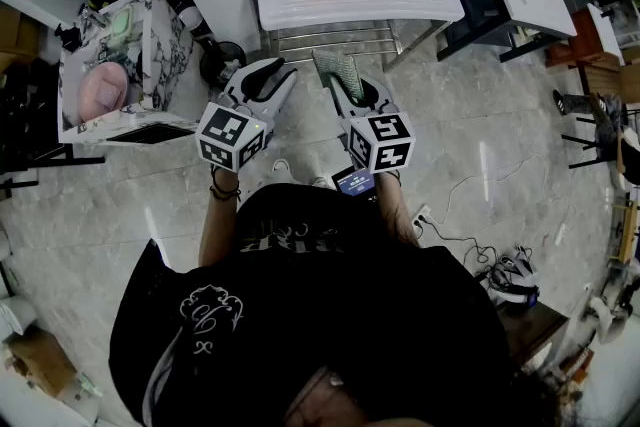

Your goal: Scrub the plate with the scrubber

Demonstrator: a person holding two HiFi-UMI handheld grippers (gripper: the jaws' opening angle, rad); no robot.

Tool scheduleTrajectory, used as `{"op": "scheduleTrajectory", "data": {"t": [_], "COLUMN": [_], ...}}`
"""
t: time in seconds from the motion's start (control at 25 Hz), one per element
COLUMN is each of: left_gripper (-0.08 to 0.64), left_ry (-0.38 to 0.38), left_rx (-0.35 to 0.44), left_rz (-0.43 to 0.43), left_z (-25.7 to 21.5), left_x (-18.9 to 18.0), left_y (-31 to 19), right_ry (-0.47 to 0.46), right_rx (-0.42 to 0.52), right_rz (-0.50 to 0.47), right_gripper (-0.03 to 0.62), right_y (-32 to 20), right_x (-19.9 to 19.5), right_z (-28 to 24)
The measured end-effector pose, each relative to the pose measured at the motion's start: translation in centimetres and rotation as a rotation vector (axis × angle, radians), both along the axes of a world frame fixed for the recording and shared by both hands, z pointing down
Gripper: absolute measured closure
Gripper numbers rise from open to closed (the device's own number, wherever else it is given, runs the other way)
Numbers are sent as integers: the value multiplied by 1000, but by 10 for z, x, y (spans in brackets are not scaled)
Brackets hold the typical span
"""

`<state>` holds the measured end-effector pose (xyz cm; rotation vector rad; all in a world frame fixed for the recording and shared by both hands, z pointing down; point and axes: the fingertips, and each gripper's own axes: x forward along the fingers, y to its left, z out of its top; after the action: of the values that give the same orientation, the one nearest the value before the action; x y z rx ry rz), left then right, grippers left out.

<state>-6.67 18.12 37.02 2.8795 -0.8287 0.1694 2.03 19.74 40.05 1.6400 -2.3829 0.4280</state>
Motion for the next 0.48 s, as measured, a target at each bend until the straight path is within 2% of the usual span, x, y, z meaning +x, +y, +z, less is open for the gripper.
{"op": "scheduleTrajectory", "data": {"t": [0.48], "left_gripper": [440], "left_ry": [-18], "left_rx": [-3], "left_rz": [15], "left_z": [5], "left_x": [-27], "left_y": [-8], "right_ry": [16], "right_rx": [7], "right_rz": [13], "right_gripper": [506], "right_y": [-9], "right_x": [-26], "right_z": [1]}}
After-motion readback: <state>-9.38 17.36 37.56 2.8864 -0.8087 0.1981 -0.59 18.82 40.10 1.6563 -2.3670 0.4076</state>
